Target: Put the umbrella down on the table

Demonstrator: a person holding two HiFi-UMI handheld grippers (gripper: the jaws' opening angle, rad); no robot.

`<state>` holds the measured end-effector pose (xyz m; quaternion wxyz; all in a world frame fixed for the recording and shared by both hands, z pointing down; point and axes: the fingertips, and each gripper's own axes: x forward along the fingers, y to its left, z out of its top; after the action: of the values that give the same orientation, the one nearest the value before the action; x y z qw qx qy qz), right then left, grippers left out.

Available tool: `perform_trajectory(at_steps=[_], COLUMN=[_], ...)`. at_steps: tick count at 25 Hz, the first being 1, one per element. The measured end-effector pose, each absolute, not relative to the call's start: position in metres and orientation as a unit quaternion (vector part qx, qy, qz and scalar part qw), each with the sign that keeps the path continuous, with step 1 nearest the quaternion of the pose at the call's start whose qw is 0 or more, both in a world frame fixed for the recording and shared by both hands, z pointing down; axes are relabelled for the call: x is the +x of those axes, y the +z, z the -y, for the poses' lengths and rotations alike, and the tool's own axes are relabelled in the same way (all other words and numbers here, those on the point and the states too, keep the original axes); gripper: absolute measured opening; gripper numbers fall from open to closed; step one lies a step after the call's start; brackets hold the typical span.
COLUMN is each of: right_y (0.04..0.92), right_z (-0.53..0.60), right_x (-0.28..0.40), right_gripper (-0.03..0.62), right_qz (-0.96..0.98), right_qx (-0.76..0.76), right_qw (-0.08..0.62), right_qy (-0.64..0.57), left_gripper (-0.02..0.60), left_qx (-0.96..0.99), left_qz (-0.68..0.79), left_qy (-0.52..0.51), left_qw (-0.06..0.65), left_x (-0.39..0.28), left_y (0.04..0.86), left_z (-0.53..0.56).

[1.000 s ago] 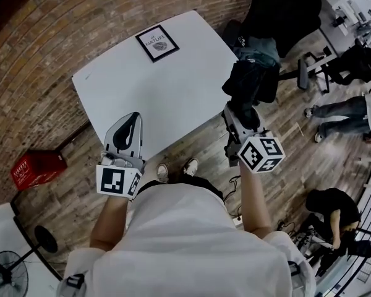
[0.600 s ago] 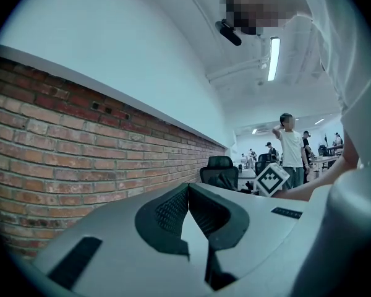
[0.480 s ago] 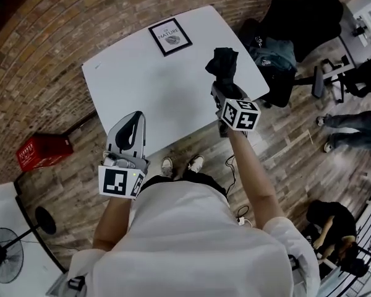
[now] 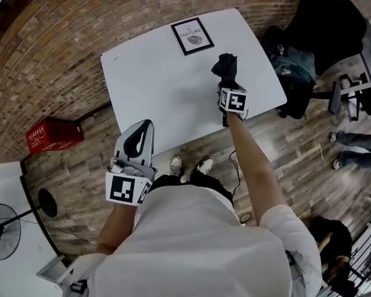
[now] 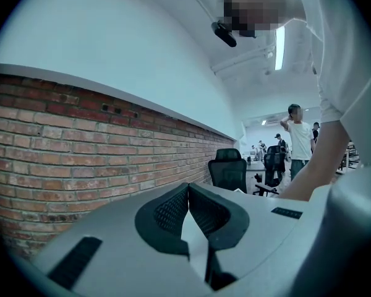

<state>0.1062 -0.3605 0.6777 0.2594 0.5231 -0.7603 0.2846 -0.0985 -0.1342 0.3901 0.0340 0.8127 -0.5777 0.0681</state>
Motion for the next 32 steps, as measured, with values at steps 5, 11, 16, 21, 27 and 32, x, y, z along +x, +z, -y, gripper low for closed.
perform_trajectory(at_steps=[5,11,16,21,27,32], right_y=[0.699,0.719,0.725,0.728,0.71,0.66], right_z=[0.368,0.372,0.375,0.374,0.365,0.362], right_x=[0.098,0.092,0.091,0.086,0.088,0.116], right_gripper=[0.233,0.233,0.241,0.281,0.328,0.327], right_qz=[0.75,0.741,0.737,0.745,0.756,0.766], right_qx=[0.52,0.519,0.52,0.497,0.486,0.517], right_qw=[0.276,0.293,0.305,0.319,0.302,0.237], right_qy=[0.299,0.31,0.308,0.31,0.319,0.299], left_gripper=[0.023,0.023,0.023,0.023,0.023,0.023], left_qx=[0.8,0.789,0.782,0.787,0.801,0.812], left_qz=[0.594,0.607,0.615,0.61,0.595,0.581], left_qy=[0.077,0.087,0.09,0.082,0.064,0.039], left_qw=[0.036,0.036,0.041,0.042,0.038,0.026], left_x=[-0.114,-0.126,-0.134,-0.132,-0.127,-0.123], left_y=[0.39,0.388,0.392,0.392,0.388,0.381], left_z=[0.13,0.126,0.125,0.131,0.141,0.154])
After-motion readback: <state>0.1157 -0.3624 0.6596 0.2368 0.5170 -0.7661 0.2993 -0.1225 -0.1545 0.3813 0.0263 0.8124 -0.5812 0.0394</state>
